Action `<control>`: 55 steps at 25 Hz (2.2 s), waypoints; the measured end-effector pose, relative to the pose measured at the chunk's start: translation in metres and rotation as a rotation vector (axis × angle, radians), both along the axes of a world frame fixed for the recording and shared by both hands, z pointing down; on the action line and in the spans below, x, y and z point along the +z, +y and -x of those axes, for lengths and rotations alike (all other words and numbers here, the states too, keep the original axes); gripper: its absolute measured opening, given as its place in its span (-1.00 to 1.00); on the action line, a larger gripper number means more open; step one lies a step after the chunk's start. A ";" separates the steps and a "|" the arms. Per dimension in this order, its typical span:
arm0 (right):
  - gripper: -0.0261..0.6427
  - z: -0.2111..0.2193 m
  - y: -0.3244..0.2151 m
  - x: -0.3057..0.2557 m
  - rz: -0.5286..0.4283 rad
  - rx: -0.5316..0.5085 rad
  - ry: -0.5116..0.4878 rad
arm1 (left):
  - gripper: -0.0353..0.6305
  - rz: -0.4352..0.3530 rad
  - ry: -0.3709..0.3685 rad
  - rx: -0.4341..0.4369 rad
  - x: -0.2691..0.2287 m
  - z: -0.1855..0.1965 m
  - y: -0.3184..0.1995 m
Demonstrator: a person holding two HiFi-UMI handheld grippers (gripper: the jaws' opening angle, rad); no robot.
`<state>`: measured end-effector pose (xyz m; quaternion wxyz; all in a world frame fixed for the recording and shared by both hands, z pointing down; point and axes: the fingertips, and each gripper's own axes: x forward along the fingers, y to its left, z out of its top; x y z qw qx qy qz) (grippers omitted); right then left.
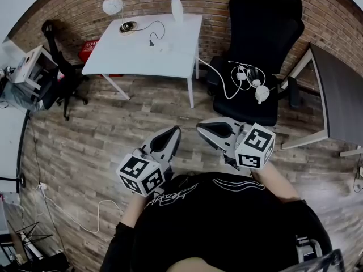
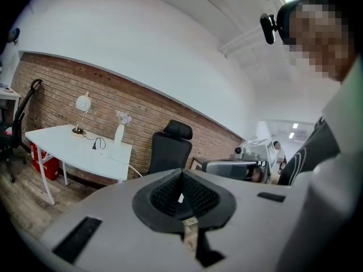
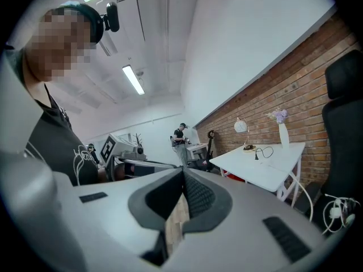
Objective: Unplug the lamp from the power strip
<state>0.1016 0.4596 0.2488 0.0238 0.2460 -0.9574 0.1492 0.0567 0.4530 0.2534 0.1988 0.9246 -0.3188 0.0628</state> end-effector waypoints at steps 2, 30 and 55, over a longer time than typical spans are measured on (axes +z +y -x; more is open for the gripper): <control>-0.93 -0.008 -0.008 0.003 0.004 0.009 -0.006 | -0.88 0.005 -0.008 0.008 0.005 -0.007 -0.004; -0.93 0.034 -0.374 0.041 0.101 0.088 0.026 | -0.88 0.089 -0.031 -0.034 0.050 0.071 -0.377; -0.93 0.057 -0.551 0.093 0.192 0.033 0.043 | -0.88 0.142 -0.188 -0.239 0.112 0.139 -0.565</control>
